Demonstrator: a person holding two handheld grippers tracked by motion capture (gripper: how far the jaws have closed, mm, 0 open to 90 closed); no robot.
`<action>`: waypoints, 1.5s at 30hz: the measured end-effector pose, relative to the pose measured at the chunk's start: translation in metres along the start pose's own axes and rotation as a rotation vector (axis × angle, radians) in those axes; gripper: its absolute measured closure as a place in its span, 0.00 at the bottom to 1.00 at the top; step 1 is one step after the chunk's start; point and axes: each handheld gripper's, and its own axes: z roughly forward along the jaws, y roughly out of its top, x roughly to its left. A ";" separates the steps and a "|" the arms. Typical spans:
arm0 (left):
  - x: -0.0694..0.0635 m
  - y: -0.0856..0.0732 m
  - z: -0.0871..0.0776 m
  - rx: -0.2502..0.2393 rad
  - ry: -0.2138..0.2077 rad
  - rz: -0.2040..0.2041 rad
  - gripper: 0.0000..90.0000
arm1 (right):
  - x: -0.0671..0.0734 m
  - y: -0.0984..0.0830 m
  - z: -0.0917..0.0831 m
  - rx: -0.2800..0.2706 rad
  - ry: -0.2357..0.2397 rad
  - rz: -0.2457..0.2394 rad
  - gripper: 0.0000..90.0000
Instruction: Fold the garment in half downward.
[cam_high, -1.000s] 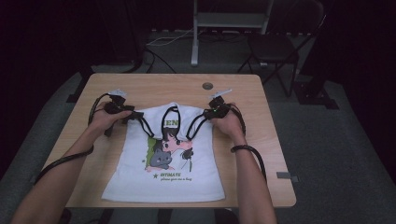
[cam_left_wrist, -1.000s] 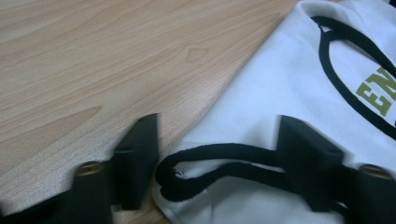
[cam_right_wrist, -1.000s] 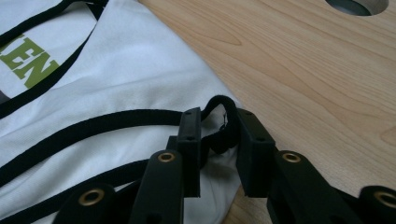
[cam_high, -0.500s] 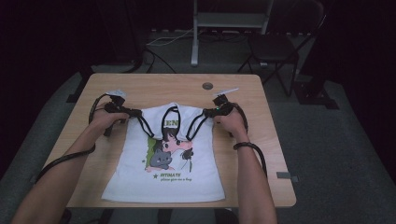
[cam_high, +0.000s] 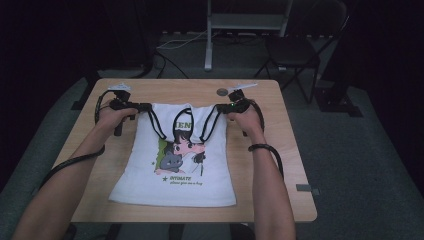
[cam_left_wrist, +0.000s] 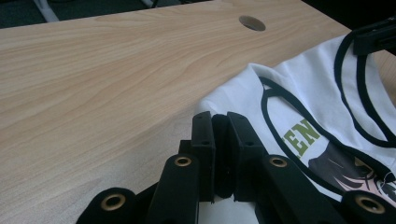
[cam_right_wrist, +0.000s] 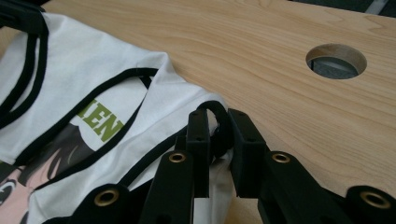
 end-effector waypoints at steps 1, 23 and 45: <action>0.001 0.000 0.000 0.000 0.002 -0.001 0.92 | 0.000 -0.001 0.001 -0.001 -0.001 0.005 0.89; 0.007 0.000 -0.020 -0.055 -0.053 -0.015 0.92 | -0.005 0.005 -0.017 -0.121 0.041 0.034 0.89; 0.001 -0.032 -0.040 0.073 -0.075 0.049 0.92 | 0.003 -0.034 -0.031 0.038 0.127 -0.050 0.89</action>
